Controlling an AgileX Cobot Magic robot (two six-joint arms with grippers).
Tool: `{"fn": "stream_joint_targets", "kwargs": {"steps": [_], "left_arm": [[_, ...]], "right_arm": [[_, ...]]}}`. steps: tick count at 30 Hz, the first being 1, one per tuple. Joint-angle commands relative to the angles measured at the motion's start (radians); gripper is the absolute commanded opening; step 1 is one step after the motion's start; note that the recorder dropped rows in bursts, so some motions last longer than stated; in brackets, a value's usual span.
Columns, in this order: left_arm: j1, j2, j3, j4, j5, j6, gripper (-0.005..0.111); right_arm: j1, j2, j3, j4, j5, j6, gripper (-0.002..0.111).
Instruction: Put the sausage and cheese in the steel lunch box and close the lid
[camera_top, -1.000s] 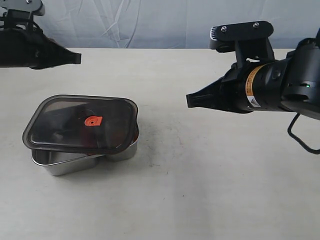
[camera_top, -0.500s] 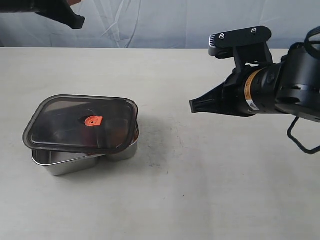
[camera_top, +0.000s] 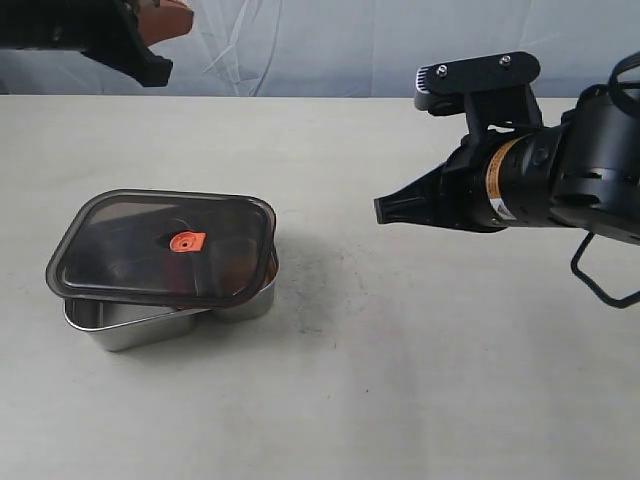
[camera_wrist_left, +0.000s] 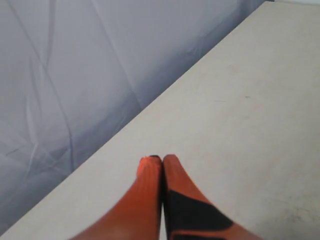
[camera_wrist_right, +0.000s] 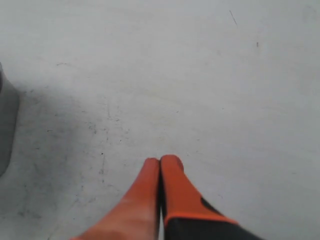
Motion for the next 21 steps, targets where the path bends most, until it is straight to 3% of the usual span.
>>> {"fn": "stream_joint_targets", "kwargs": {"steps": [1, 3, 7, 11, 16, 20, 21], "left_arm": [[-0.003, -0.051, 0.056, -0.074, -0.051, 0.117, 0.000], [-0.003, -0.064, 0.067, -0.052, 0.019, 0.135, 0.000], [-0.003, -0.070, 0.069, 0.104, 0.283, 0.135, 0.000], [-0.016, -0.070, 0.069, 0.137, 0.384, 0.135, 0.000], [-0.030, -0.083, 0.069, 0.244, 0.329, 0.052, 0.000], [-0.079, -0.116, 0.069, 0.474, 0.139, -0.199, 0.000], [-0.093, -0.127, 0.069, 0.555, 0.060, -0.345, 0.000]], "right_arm": [[-0.002, 0.002, -0.006, 0.000, -0.037, -0.001, 0.000], [-0.002, 0.002, -0.006, 0.000, -0.039, -0.001, 0.000], [-0.002, 0.002, -0.006, -0.005, -0.039, -0.001, 0.000], [-0.002, 0.002, -0.006, -0.005, -0.041, -0.001, 0.000], [-0.002, 0.002, -0.006, -0.003, -0.078, -0.001, 0.000], [-0.002, 0.002, -0.006, -0.003, -0.099, -0.001, 0.000], [-0.002, 0.002, -0.006, -0.003, -0.105, -0.001, 0.000]]}}
